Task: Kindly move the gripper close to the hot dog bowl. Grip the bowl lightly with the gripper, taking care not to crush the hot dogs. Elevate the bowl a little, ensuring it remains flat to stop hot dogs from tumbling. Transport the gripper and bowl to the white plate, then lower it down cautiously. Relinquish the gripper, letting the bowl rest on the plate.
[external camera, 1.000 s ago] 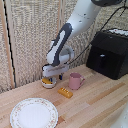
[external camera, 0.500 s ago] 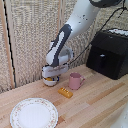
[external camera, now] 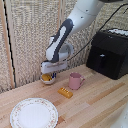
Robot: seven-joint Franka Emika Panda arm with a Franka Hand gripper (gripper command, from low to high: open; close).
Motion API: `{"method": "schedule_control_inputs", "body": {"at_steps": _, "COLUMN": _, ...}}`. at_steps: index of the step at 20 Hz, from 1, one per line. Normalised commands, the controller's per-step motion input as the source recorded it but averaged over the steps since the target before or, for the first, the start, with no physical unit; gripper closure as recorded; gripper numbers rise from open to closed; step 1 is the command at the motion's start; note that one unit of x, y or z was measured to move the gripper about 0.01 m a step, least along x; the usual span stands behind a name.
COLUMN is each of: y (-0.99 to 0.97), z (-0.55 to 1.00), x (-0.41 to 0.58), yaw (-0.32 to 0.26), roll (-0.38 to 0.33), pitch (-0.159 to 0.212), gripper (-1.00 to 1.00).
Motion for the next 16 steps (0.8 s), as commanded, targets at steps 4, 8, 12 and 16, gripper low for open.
{"method": "schedule_control_inputs", "body": {"at_steps": 4, "y": -0.06, "z": 0.9, "x": 0.0, "yaw": 0.069, "roll": 0.074, "pitch": -0.057, "gripper": 1.0}}
{"method": "schedule_control_inputs", "body": {"at_steps": 8, "y": 0.05, "z": 0.91, "x": 0.0, "yaw": 0.084, "roll": 0.07, "pitch": -0.034, "gripper": 1.0}}
{"method": "schedule_control_inputs", "body": {"at_steps": 12, "y": 0.34, "z": 0.68, "x": -0.139, "yaw": 0.103, "roll": 0.016, "pitch": -0.024, "gripper": 1.0}}
{"method": "schedule_control_inputs", "body": {"at_steps": 16, "y": 0.55, "z": 0.38, "x": -0.224, "yaw": 0.089, "roll": 0.0, "pitch": -0.01, "gripper": 1.0}}
